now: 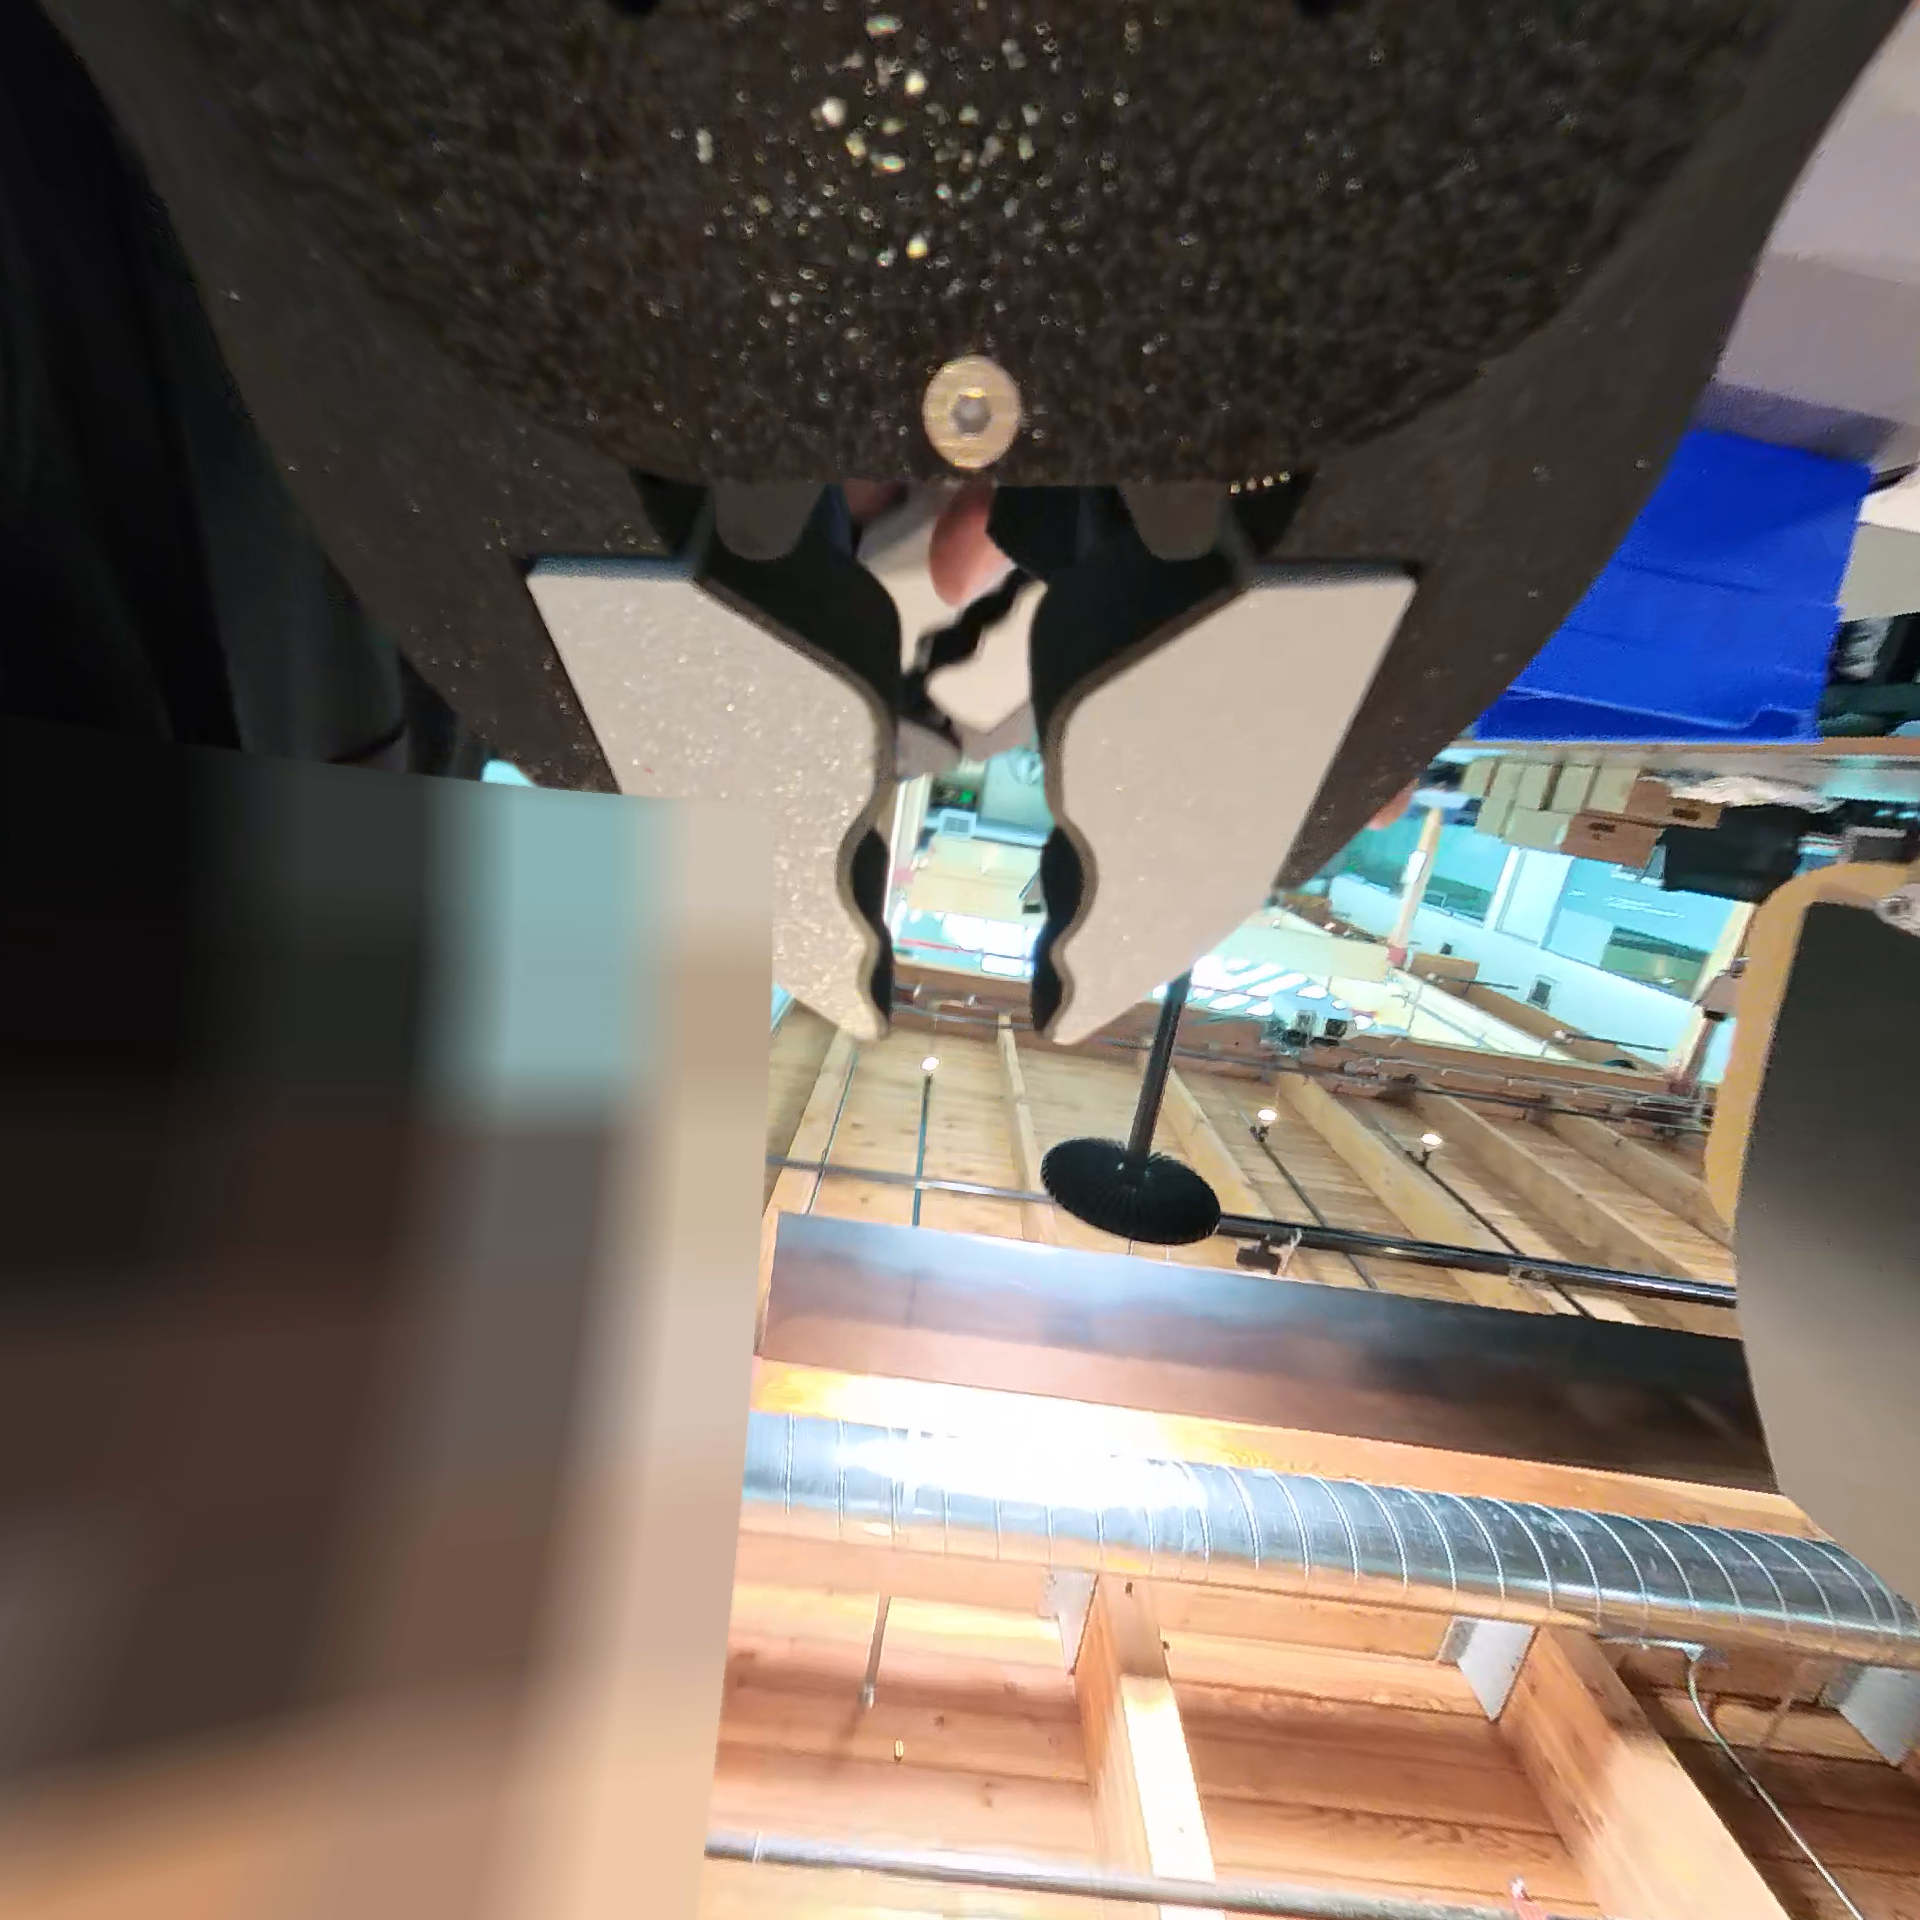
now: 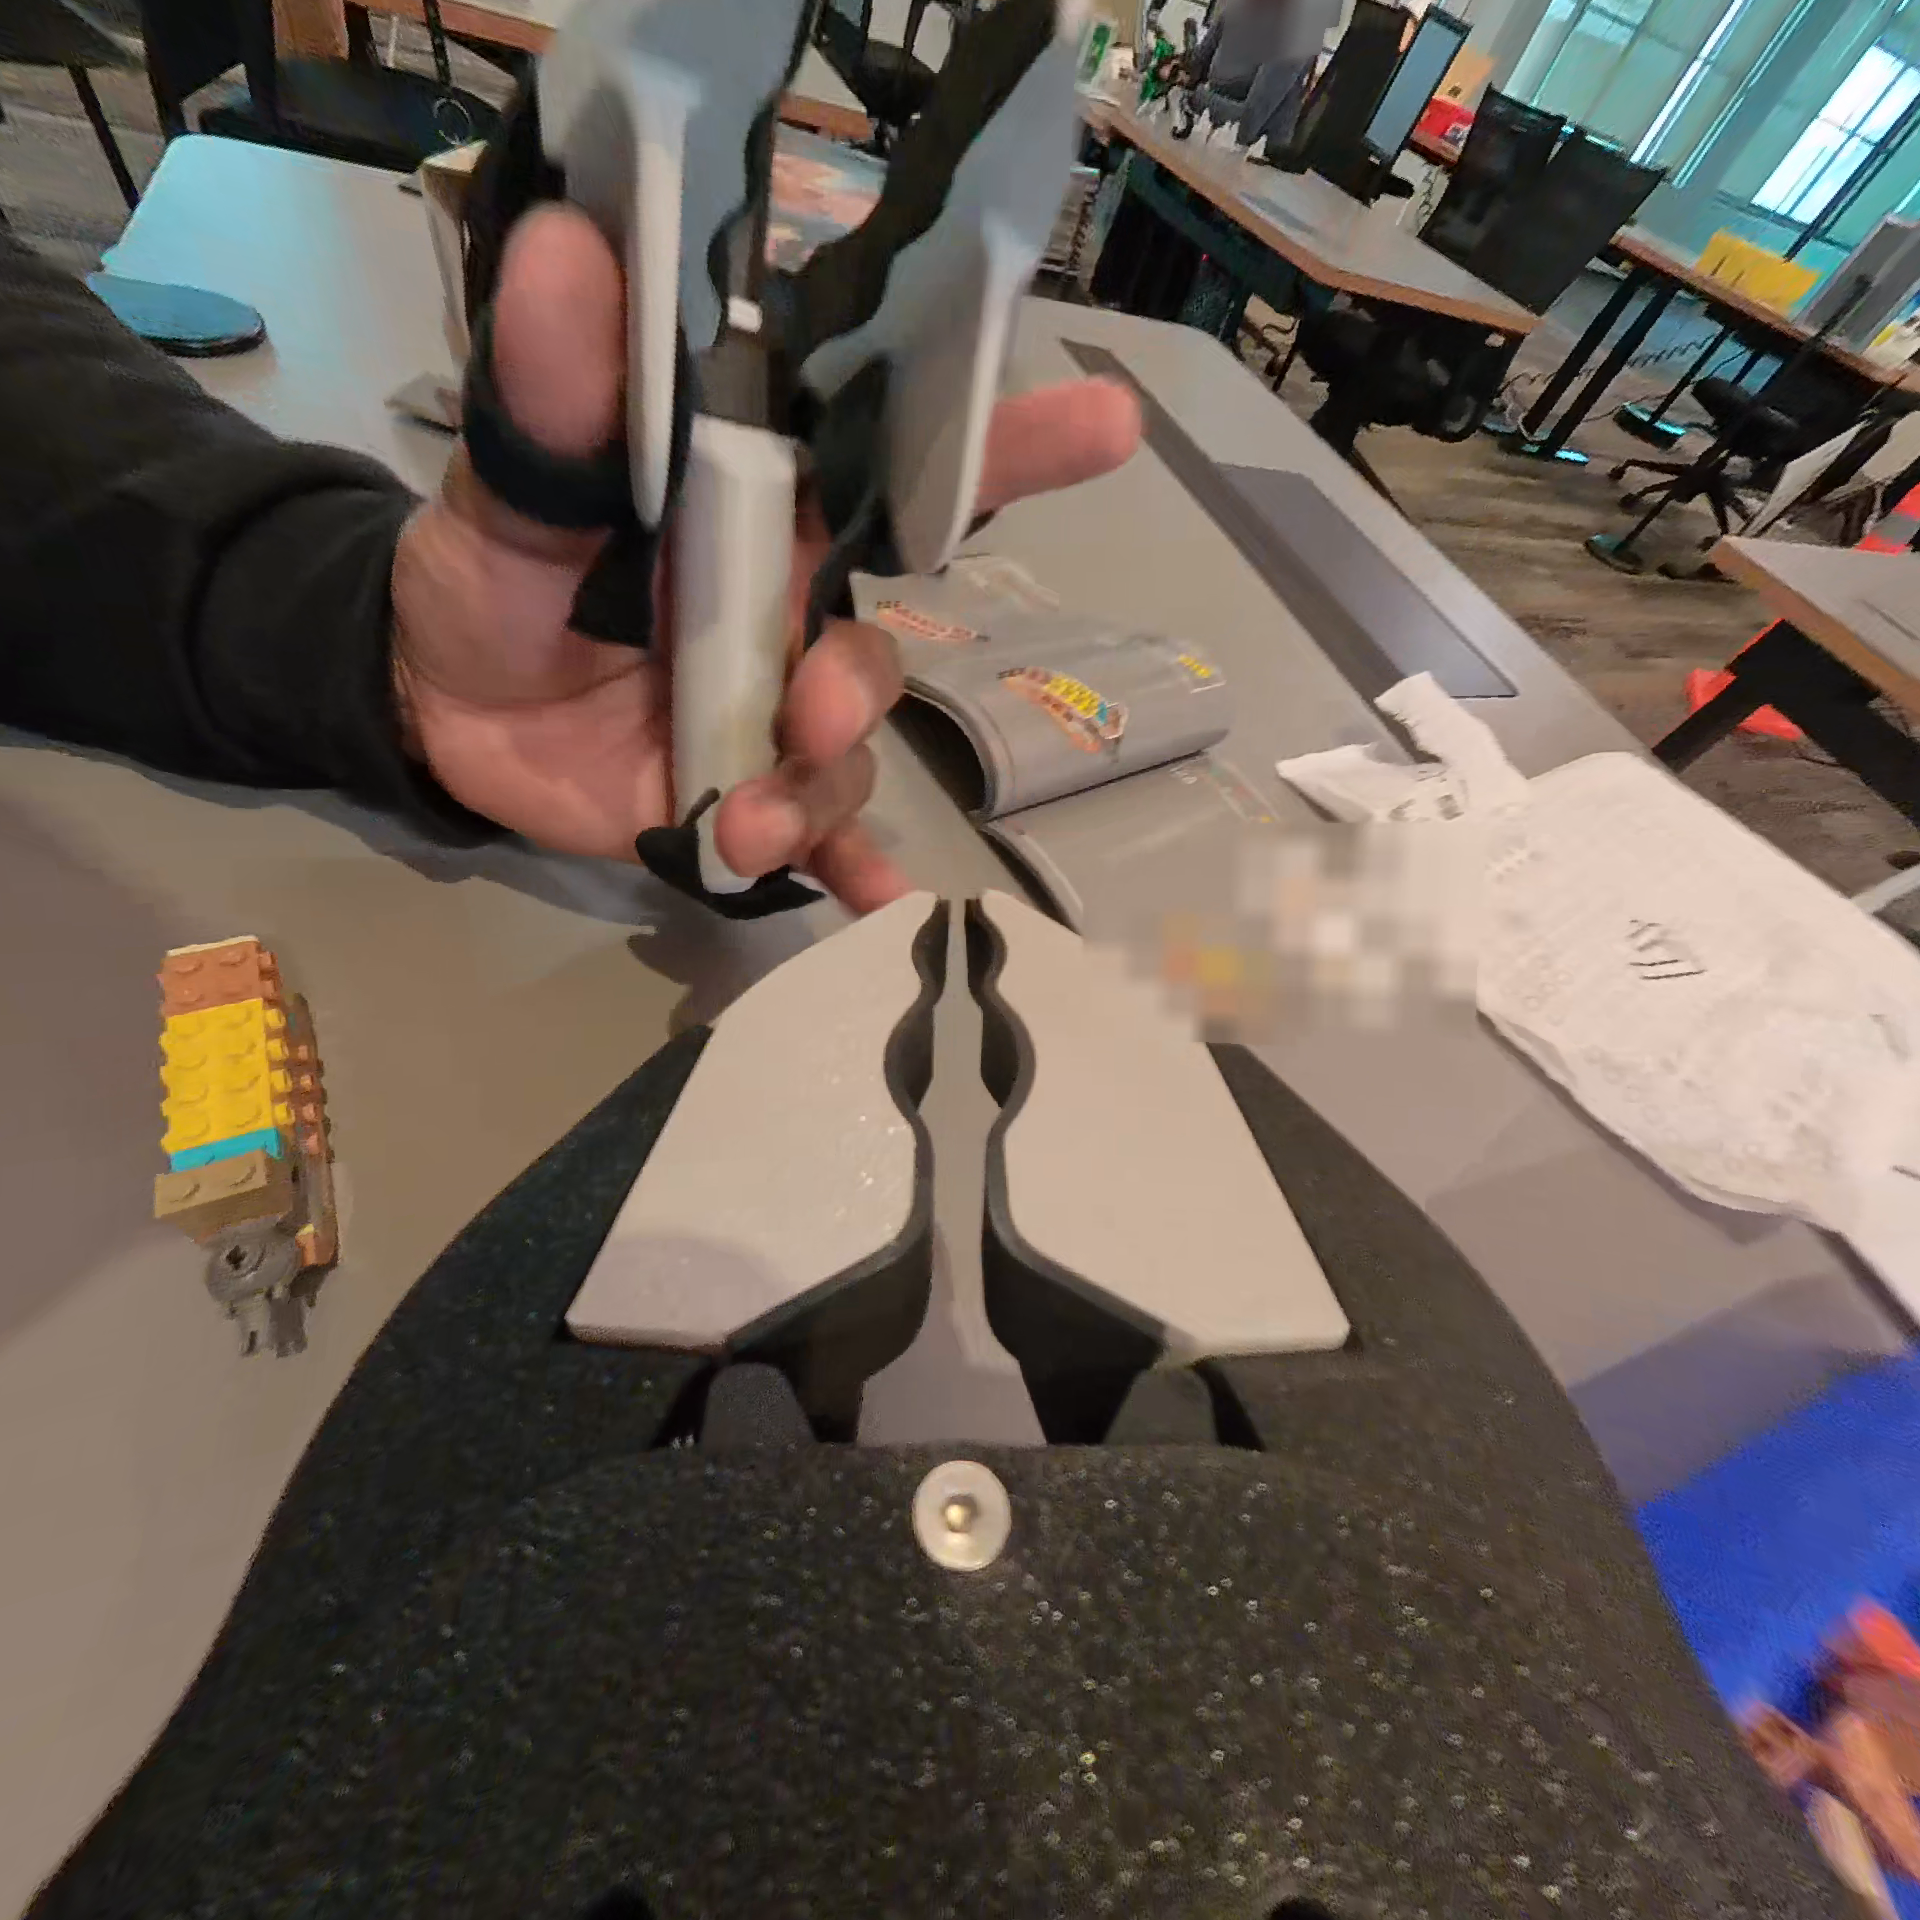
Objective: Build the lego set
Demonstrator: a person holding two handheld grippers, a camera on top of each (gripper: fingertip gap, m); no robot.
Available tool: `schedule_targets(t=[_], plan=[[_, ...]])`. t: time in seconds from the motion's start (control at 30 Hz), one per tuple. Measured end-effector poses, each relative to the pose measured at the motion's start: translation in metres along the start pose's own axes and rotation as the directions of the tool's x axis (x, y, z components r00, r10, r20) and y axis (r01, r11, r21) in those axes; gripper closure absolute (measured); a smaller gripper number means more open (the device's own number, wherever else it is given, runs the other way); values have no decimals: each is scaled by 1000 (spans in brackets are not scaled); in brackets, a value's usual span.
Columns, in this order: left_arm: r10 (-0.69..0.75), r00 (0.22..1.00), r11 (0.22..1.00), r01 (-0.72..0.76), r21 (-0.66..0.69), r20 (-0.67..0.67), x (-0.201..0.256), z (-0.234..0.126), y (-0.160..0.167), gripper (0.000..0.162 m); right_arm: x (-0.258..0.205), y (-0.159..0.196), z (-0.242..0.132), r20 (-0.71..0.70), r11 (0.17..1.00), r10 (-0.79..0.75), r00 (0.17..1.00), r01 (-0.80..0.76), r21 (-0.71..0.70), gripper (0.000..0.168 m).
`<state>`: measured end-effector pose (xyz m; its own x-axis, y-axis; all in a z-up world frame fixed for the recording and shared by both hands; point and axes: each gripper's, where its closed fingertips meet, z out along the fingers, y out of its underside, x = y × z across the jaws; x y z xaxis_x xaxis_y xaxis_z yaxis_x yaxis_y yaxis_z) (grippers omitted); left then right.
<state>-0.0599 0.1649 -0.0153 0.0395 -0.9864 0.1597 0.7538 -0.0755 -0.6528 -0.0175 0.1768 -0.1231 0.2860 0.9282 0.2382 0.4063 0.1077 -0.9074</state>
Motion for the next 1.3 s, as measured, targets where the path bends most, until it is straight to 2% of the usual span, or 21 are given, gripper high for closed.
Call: schedule_targets(t=[0.07, 0.13, 0.23, 0.3, 0.33, 0.43, 0.53, 0.6, 0.63, 0.67, 0.73, 0.83, 0.9, 1.03, 1.13, 1.23, 1.3], plan=[[57, 997, 996, -54, -68, 43, -5, -2, 6, 146, 19, -7, -22, -36, 999, -27, 999, 26, -45, 164], [91, 993, 988, -81, -130, 71, -10, -4, 11, 147, 53, -6, -56, -127, 988, -82, 989, 63, -144, 160], [161, 981, 967, -135, -216, 110, -18, -5, 22, 146, 113, 7, -122, -298, 971, -73, 952, -1, -240, 159], [275, 957, 941, -247, -232, 96, -18, -4, 27, 135, 143, 23, -157, -346, 955, -37, 937, -70, -290, 160], [312, 947, 936, -293, -193, 76, -13, -1, 25, 122, 157, 35, -170, -359, 937, -42, 932, -88, -337, 160], [342, 936, 924, -321, -207, 78, -11, 4, 28, 112, 193, 71, -195, -353, 858, -91, 931, -107, -503, 159], [341, 935, 926, -315, -209, 98, -13, 8, 28, 95, 207, 96, -196, -244, 787, -118, 963, -59, -615, 159], [273, 955, 944, -244, -221, 114, -16, 9, 30, 87, 213, 113, -193, -162, 722, -139, 977, -13, -692, 158], [242, 962, 948, -208, -239, 123, -18, 9, 31, 89, 214, 121, -191, -120, 689, -139, 983, 9, -725, 157], [238, 964, 946, -201, -254, 120, -19, 9, 32, 97, 215, 128, -189, -78, 661, -137, 987, 33, -750, 156], [321, 938, 919, -275, -284, 132, -24, 7, 31, 118, 216, 140, -184, 3, 615, -141, 990, 90, -784, 155], [469, 871, 842, -393, -369, 143, -32, 8, 36, 122, 220, 153, -179, 80, 551, -144, 986, 147, -821, 153], [528, 837, 812, -448, -375, 142, -32, 11, 37, 122, 223, 159, -178, 104, 518, -147, 984, 166, -839, 152], [616, 778, 771, -565, -295, 122, -26, 16, 35, 116, 231, 162, -175, 126, 498, -171, 977, 196, -845, 153], [623, 775, 772, -588, -241, 107, -20, 20, 33, 122, 236, 162, -170, 130, 513, -175, 976, 203, -834, 152], [654, 753, 736, -611, -293, 74, -23, 22, 43, 121, 241, 166, -166, 151, 510, -179, 972, 223, -831, 153], [696, 715, 692, -645, -324, 66, -27, 21, 48, 111, 245, 168, -164, 173, 508, -182, 968, 243, -826, 153]])
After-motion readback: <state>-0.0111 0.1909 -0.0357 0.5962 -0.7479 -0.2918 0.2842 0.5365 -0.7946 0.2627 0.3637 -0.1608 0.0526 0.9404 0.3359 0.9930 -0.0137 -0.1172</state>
